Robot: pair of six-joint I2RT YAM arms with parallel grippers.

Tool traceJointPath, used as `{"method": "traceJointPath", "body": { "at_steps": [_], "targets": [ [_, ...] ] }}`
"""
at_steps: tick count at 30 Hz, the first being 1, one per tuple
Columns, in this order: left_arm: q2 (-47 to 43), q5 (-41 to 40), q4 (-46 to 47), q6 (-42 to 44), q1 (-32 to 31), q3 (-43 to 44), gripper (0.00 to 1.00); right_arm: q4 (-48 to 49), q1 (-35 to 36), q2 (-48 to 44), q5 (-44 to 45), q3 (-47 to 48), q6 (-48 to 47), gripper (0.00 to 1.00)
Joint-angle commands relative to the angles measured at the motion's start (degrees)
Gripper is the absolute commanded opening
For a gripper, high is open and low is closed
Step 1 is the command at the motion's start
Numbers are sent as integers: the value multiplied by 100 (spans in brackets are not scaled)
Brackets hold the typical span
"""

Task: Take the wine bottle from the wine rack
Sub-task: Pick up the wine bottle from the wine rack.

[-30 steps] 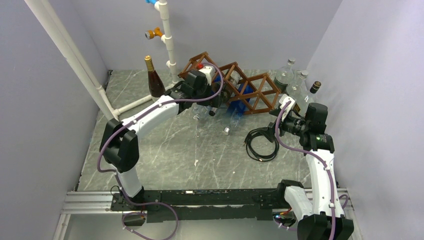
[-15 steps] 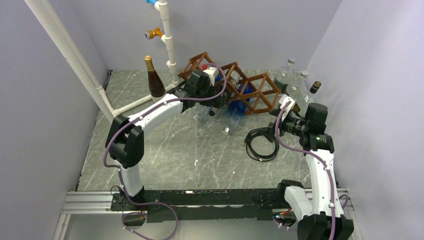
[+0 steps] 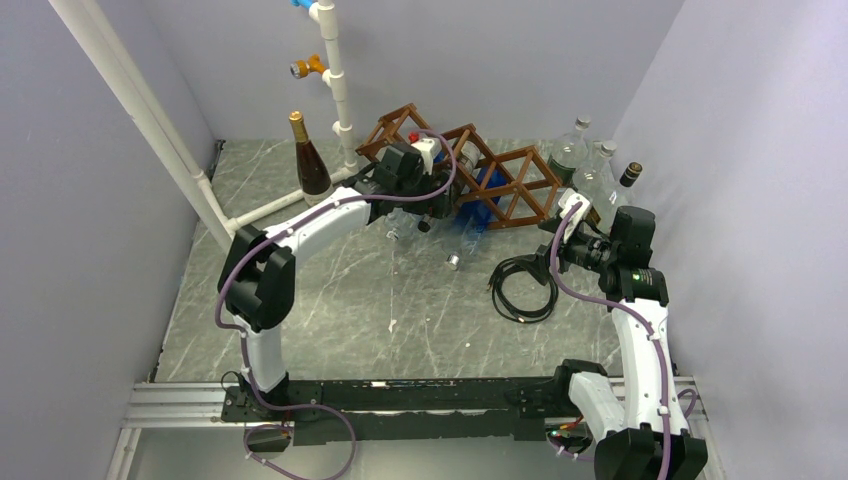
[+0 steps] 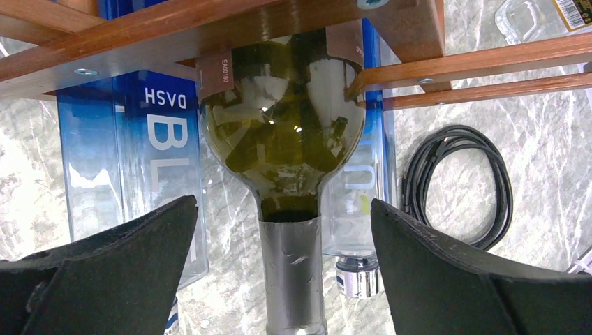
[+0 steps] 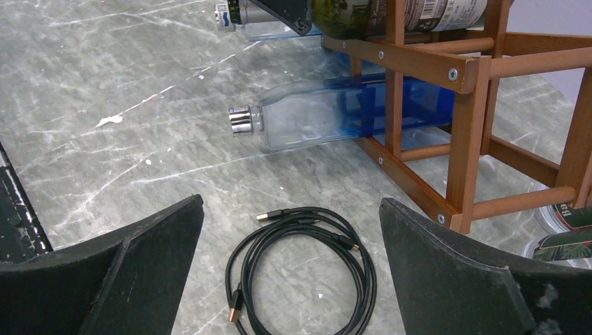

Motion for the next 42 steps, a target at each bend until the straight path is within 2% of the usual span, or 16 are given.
{"method": "traceJointPath", "body": {
  "at_steps": [1,22,35,42],
  "targets": [
    [91,190,227,17,19,323,99,183,-19,-94,-8,-11,-21,100],
    [467,414,271,-71,63,523,94,174,-19,-106,0,-11,-36,100],
    [686,518,275,-97,76,624,86,173,-19,-105,18,-11,-59,100],
    [753,589,296,-115,72,642,79,174,-19,-109,27,-17,-56,100]
  ]
}}
